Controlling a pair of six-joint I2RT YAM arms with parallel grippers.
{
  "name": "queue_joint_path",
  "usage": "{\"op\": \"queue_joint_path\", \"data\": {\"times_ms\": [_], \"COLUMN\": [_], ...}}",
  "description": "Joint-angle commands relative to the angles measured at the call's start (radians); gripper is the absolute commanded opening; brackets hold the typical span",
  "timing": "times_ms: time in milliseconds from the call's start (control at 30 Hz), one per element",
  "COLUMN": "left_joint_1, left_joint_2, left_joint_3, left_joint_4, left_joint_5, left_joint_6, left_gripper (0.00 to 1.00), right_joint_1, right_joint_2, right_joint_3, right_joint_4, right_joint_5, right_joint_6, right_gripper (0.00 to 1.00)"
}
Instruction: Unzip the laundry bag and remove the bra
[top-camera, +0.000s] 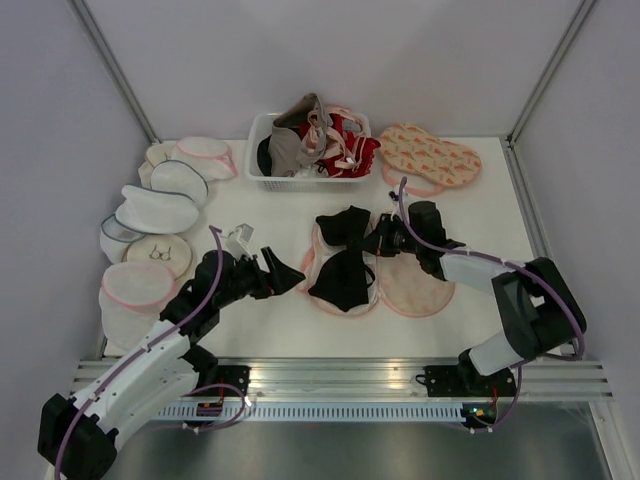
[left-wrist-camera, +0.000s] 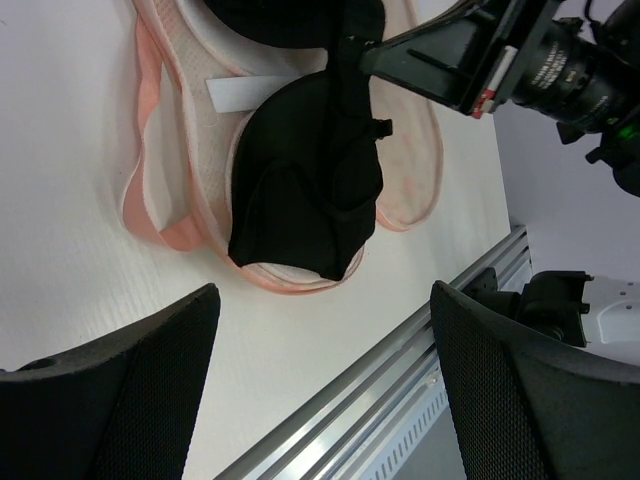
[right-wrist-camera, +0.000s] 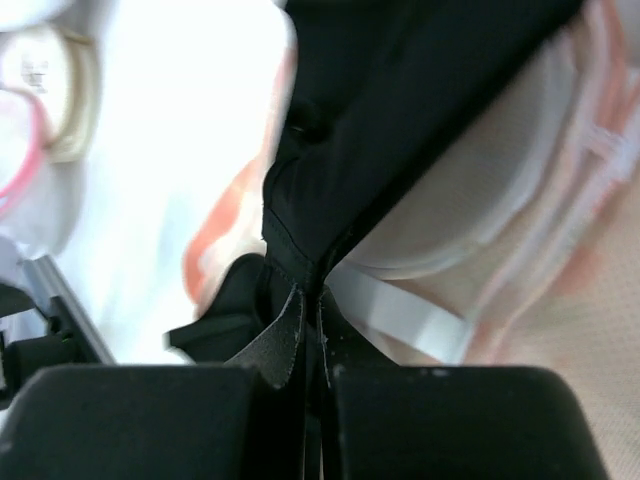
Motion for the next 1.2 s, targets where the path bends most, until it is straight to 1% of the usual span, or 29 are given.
{"op": "queue_joint_path", "data": {"times_ms": [0,100,200,233,300,333,400,433,500,533,600,633,700,733,767,800,833,900,933,1000,1033,1067,1100,1133,1167], "left_joint_1": [0.006,0.006,0.006,0.006,0.006,0.007,0.007,0.007,0.007,0.007,0.007,0.007,0.007,0.009,0.007,0.01,0.01,0.012,0.013,0.013,0.013,0.015,0.017,0.017,0.017], "left_joint_2": [-0.022,-0.033,-0.05,-0.06,-0.071,-0.079,-0.085,-0.09,-0.097,-0.1,-0.105,-0.106,-0.106,-0.108,-0.108,-0.111,-0.116,-0.129,-0.136,-0.146,-0.157,-0.162,-0.168,-0.174,-0.18], "left_joint_3": [0.011,0.017,0.03,0.034,0.039,0.04,0.046,0.048,0.048,0.05,0.047,0.047,0.042,0.042,0.04,0.04,0.04,0.04,0.04,0.039,0.042,0.045,0.046,0.047,0.048], "left_joint_4": [-0.017,-0.028,-0.051,-0.059,-0.071,-0.075,-0.088,-0.089,-0.095,-0.097,-0.094,-0.095,-0.094,-0.095,-0.099,-0.1,-0.103,-0.114,-0.115,-0.125,-0.129,-0.137,-0.152,-0.161,-0.166], "left_joint_5": [-0.03,-0.03,-0.042,-0.05,-0.067,-0.07,-0.074,-0.077,-0.077,-0.076,-0.071,-0.07,-0.067,-0.064,-0.062,-0.062,-0.062,-0.07,-0.073,-0.083,-0.097,-0.105,-0.111,-0.123,-0.131], "left_joint_6": [0.033,0.036,0.041,0.042,0.048,0.051,0.053,0.053,0.05,0.044,0.037,0.031,0.028,0.03,0.028,0.028,0.031,0.027,0.027,0.03,0.033,0.034,0.036,0.04,0.041], "left_gripper": [0.89,0.89,0.89,0.89,0.89,0.89,0.89,0.89,0.89,0.89,0.89,0.89,0.89,0.89,0.89,0.89,0.89,0.89,0.89,0.9,0.9,0.91,0.91,0.92,0.93], "right_joint_1": [0.0,0.0,0.0,0.0,0.0,0.0,0.0,0.0,0.0,0.0,0.0,0.0,0.0,0.0,0.0,0.001,0.001,0.003,0.009,0.015,0.021,0.023,0.026,0.026,0.029], "right_joint_2": [-0.113,-0.168,-0.2,-0.2,-0.171,-0.135,-0.091,-0.067,0.016,0.08,0.151,0.22,0.289,0.364,0.405,0.445,0.529,0.62,0.71,0.795,0.868,0.904,0.939,0.984,0.995], "right_joint_3": [0.048,0.094,0.143,0.184,0.244,0.316,0.394,0.474,0.564,0.656,0.759,0.855,0.939,1.029,1.075,1.158,1.206,1.316,1.427,1.523,1.603,1.644,1.719,1.737,1.734], "right_joint_4": [0.015,-0.017,0.006,0.018,0.019,0.018,0.013,0.018,0.015,0.018,0.024,0.047,0.094,0.136,0.157,0.221,0.24,0.259,0.274,0.292,0.311,0.303,0.271,0.248,0.236], "right_joint_5": [-0.088,-0.137,-0.164,-0.165,-0.171,-0.179,-0.181,-0.178,-0.161,-0.156,-0.162,-0.164,-0.148,-0.132,-0.119,-0.113,-0.096,-0.092,-0.083,-0.021,0.008,0.076,0.106,0.155,0.209], "right_joint_6": [0.006,0.017,0.037,0.046,0.051,0.057,0.061,0.075,0.08,0.089,0.107,0.116,0.172,0.184,0.222,0.241,0.259,0.294,0.296,0.295,0.294,0.291,0.264,0.241,0.22], "right_gripper": [0.01,0.0,0.0,0.0,0.0,0.0,0.0,0.0,0.0,0.0,0.01,0.0,0.0,0.01,0.0,0.0,0.0,0.0,0.0,0.0,0.0,0.0,0.0,0.0,0.0]}}
